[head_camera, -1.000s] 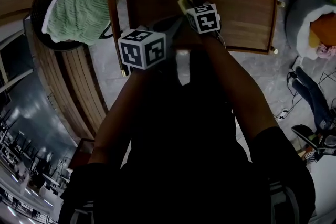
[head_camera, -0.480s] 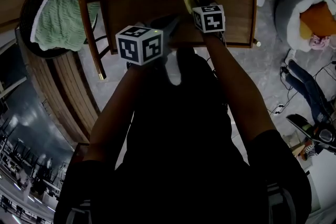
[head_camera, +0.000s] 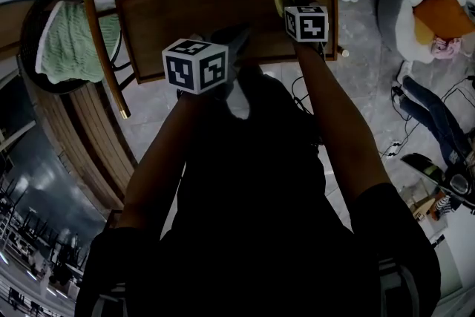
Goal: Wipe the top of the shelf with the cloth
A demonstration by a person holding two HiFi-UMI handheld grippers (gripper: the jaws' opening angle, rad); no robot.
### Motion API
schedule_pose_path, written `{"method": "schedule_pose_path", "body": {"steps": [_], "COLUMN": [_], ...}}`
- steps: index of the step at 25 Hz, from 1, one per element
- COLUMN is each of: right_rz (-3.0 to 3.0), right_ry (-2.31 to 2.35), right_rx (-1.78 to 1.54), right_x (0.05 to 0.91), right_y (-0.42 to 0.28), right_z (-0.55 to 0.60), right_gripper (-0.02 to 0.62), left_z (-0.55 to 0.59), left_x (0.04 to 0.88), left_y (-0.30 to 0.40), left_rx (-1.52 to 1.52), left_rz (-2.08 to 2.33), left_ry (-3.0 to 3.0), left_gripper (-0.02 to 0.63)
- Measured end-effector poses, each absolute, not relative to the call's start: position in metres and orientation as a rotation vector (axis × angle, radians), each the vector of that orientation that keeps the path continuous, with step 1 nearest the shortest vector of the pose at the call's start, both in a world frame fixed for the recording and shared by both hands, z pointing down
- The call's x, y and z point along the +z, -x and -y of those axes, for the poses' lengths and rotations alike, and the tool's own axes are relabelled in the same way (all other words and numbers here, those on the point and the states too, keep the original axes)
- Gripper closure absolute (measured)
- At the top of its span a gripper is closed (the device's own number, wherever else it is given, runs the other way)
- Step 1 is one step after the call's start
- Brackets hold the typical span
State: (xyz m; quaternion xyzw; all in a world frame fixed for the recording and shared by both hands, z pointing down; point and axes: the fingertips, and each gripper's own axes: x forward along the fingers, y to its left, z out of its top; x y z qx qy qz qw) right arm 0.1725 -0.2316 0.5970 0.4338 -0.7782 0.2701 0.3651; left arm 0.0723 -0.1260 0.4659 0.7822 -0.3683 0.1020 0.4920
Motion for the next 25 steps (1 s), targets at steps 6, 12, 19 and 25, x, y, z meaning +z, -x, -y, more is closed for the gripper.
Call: {"method": "schedule_pose_path", "body": {"steps": [6, 12, 19, 25], "right_rz": [1.890, 1.728, 1.617, 1.787], "right_ry": [-1.199, -1.254, -1.301, -1.312], "right_rx": [0.673, 0.611, 0.613, 0.603], "right_x": [0.595, 0.585, 0.586, 0.558], "right_y": [-0.232, -0.278, -0.297, -0.265], "right_z": [0.240, 0.246, 0.244, 0.249], "right_gripper": [0.548, 0.548, 0.548, 0.548], "left_z": [0.129, 0.128, 0.117, 0.112], "left_x": [0.468, 0.461, 0.452, 0.454], "left_y": [-0.102, -0.119, -0.103, -0.058], "left_rx": [0.250, 0.239, 0.212, 0.172], "left_rz": [0.864, 0.854, 0.890, 0.990], "left_ry": [-1.912, -1.934, -1.920, -1.867], "left_gripper": [0.594, 0.594, 0.594, 0.594]}}
